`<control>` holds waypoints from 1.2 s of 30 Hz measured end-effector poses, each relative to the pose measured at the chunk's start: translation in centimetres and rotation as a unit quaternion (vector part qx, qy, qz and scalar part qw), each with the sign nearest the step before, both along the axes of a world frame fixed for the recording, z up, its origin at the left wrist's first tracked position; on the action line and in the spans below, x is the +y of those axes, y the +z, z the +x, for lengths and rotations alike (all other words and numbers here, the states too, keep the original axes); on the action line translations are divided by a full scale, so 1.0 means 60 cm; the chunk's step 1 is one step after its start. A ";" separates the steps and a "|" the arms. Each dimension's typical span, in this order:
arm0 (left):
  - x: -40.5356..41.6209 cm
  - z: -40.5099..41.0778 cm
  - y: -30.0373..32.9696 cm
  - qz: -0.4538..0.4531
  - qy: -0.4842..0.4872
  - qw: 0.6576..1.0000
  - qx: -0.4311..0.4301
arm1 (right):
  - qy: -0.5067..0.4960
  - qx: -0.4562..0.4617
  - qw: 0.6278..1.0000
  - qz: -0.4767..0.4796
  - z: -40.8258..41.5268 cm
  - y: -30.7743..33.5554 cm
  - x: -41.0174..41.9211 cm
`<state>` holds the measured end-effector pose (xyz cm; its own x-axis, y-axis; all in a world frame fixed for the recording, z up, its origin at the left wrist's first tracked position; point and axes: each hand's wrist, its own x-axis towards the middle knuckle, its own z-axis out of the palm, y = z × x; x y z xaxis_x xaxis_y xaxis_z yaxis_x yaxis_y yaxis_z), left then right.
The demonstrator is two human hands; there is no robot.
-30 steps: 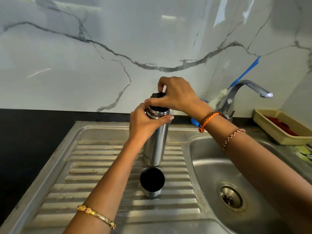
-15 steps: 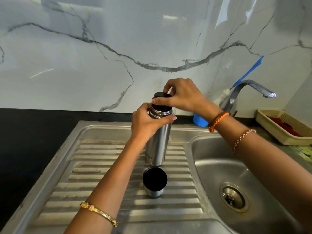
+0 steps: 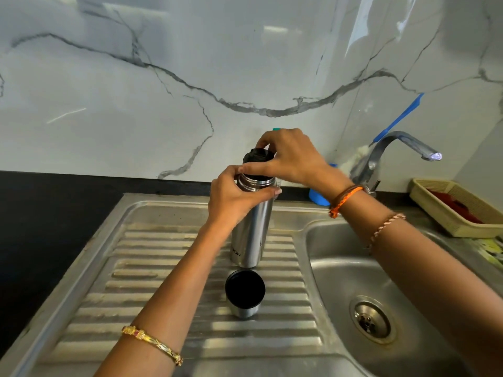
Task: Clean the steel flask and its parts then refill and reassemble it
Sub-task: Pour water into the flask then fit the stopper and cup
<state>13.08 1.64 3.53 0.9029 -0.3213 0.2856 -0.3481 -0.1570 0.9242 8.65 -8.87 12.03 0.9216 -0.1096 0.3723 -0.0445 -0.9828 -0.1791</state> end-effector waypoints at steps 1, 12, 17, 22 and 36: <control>-0.001 0.000 0.000 -0.001 0.003 1.000 0.000 | -0.025 -0.029 0.999 0.013 0.005 -0.008 0.005; 0.006 -0.008 -0.006 -0.003 -0.012 1.000 0.000 | 0.090 0.119 0.980 0.135 -0.021 0.027 -0.009; 0.003 -0.006 -0.002 0.006 -0.014 1.000 -0.005 | 0.043 0.072 0.993 0.081 -0.005 0.033 -0.013; 0.011 -0.001 -0.004 0.019 -0.011 1.000 -0.004 | 0.024 0.026 0.996 0.079 0.002 0.018 -0.010; 0.012 -0.007 -0.023 0.023 -0.031 0.999 -0.035 | 0.114 0.109 0.975 -0.157 0.016 0.003 -0.002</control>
